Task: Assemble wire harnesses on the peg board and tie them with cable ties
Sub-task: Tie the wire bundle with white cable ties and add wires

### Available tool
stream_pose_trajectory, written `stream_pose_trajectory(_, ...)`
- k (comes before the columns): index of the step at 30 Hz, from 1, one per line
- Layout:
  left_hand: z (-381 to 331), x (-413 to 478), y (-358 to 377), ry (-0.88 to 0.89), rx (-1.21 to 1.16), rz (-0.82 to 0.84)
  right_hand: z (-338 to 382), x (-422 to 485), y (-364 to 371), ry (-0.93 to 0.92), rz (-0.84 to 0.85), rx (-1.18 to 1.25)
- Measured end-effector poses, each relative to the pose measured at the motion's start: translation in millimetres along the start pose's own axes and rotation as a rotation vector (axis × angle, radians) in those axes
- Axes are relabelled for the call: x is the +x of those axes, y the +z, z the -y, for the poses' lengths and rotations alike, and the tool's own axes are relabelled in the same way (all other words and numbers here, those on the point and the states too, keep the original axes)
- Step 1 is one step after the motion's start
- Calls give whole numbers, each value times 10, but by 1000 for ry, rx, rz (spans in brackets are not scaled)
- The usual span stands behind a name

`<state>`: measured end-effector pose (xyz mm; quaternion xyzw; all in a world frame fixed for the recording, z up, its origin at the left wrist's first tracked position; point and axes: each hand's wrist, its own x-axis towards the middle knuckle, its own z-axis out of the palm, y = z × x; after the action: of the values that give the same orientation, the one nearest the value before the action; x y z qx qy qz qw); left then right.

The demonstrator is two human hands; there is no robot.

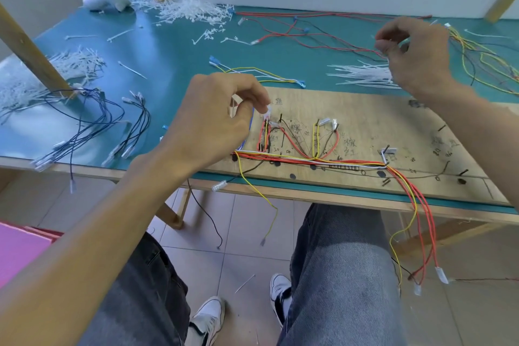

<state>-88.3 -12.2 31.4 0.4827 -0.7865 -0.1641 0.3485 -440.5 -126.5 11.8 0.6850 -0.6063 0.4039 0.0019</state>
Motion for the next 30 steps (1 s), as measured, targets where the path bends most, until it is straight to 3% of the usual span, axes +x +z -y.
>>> stream_pose_trajectory(6,-80,85,26,7,-35,-23,150,-20,-122,-146,-104,-11)
stream_pose_trajectory(9,-152,145,68,10,-59,2,141,-55,-144,-238,-53,-123)
stream_pose_trajectory(16,-123,163,107,16,-73,13,15,-126,-137,-159,61,-121)
stream_pose_trajectory(23,-110,179,153,5,-75,11,42,-111,-122,-256,5,-267)
stream_pose_trajectory(27,-136,241,207,10,-91,-14,418,-166,-181,-274,-42,-141)
stream_pose_trajectory(30,-239,332,247,31,-133,-59,917,-327,-186,-345,87,54)
